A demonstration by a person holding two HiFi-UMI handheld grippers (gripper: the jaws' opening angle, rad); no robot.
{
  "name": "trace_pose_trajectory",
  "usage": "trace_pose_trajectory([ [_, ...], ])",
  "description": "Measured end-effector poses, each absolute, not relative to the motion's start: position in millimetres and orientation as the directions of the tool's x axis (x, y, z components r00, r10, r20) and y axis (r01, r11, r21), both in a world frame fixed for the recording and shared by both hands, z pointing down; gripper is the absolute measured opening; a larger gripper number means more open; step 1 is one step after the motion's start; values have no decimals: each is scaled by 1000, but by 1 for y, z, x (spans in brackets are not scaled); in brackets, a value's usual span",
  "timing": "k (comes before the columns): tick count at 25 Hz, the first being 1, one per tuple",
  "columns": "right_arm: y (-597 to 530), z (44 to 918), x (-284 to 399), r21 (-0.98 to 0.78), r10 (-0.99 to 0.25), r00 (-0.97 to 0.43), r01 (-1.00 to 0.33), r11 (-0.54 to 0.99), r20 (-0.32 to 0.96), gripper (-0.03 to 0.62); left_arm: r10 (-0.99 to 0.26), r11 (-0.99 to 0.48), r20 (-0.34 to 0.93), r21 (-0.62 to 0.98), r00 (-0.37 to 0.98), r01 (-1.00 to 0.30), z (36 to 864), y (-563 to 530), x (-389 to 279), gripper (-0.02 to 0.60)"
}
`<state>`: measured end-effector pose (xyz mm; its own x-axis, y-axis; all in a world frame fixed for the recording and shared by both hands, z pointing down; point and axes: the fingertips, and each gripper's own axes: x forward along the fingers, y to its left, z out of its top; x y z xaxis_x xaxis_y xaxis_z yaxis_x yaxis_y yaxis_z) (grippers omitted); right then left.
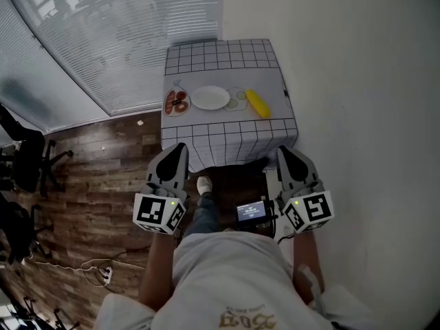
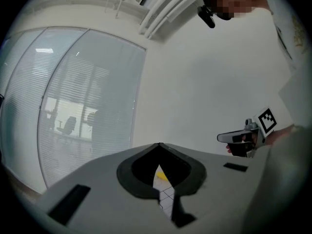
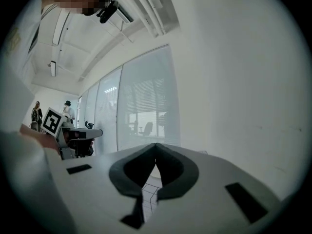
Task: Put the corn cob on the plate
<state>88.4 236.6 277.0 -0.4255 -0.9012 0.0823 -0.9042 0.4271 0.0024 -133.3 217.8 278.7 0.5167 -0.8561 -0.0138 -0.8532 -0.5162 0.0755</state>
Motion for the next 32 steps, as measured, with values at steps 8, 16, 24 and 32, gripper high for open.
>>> trace_pose_trajectory([
  [8, 154, 280, 80, 56, -909, -404, -910, 411, 102, 6, -862, -505, -1, 72, 507, -860, 288, 126, -140, 8],
  [16, 64, 282, 61, 99, -914, -382, -913, 396, 135, 7, -868, -495, 28, 34, 496, -868, 293, 35, -157, 8],
  [24, 8, 303, 59, 78, -925, -324, -935, 345, 199, 6, -832, -551, 61, 32, 552, -834, 306, -32, -163, 8],
  [32, 6, 328, 69, 72, -923, -254, -956, 286, 289, 7, -783, -616, 77, 40, 617, -786, 324, -51, -151, 8],
])
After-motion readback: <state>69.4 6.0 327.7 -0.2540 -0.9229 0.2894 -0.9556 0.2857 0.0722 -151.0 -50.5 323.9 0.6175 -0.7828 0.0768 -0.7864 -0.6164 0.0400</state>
